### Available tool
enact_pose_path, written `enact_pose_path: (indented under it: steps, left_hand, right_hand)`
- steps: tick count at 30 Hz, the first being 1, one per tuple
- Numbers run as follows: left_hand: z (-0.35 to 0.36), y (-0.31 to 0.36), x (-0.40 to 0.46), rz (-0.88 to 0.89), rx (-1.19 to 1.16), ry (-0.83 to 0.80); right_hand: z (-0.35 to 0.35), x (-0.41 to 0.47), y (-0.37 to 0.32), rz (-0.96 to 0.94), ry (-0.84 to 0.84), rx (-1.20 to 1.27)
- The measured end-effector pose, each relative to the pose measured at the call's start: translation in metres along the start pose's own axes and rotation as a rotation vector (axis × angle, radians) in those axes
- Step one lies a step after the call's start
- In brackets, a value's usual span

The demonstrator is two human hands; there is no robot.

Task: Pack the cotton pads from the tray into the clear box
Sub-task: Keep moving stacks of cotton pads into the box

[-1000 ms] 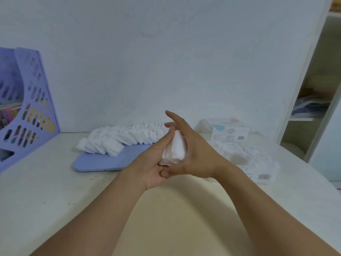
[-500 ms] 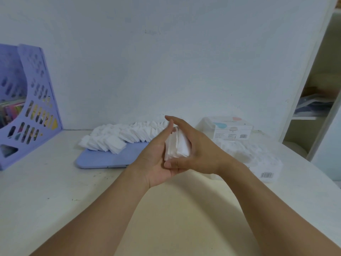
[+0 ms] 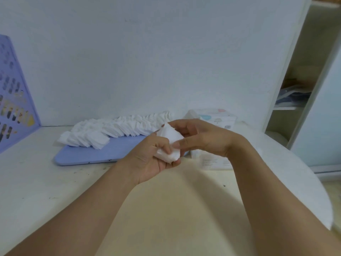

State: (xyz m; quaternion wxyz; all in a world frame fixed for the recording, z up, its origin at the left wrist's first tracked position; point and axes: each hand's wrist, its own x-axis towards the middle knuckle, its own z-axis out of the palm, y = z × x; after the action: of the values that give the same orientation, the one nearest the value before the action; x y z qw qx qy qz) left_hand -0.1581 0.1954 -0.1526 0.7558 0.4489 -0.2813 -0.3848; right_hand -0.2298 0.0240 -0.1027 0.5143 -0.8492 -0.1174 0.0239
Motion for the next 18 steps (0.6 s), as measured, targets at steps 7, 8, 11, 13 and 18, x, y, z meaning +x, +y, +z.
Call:
enact_pose_path:
  steps: [7,8,11,13,18]
  left_hand:
    - [0.015,-0.01,0.004,0.118,0.191,0.229]
    - [0.014,-0.014,0.004,0.26,0.405,0.303]
    - [0.01,-0.028,-0.001,0.661,1.288,0.23]
    - [0.012,-0.041,0.0,0.63,1.449,0.055]
    - [0.015,-0.059,0.014,0.538,1.459,-0.03]
  right_hand:
    - [-0.014,-0.003,0.004,0.097,0.284,-0.037]
    - [-0.025,-0.009,0.005,0.122,0.436,-0.01]
    - [-0.057,-0.032,0.012,0.304,0.651,0.014]
    - [-0.062,-0.038,0.016,0.47,0.594,-0.077]
    - [-0.058,-0.023,0.02,0.689,0.492,-0.414]
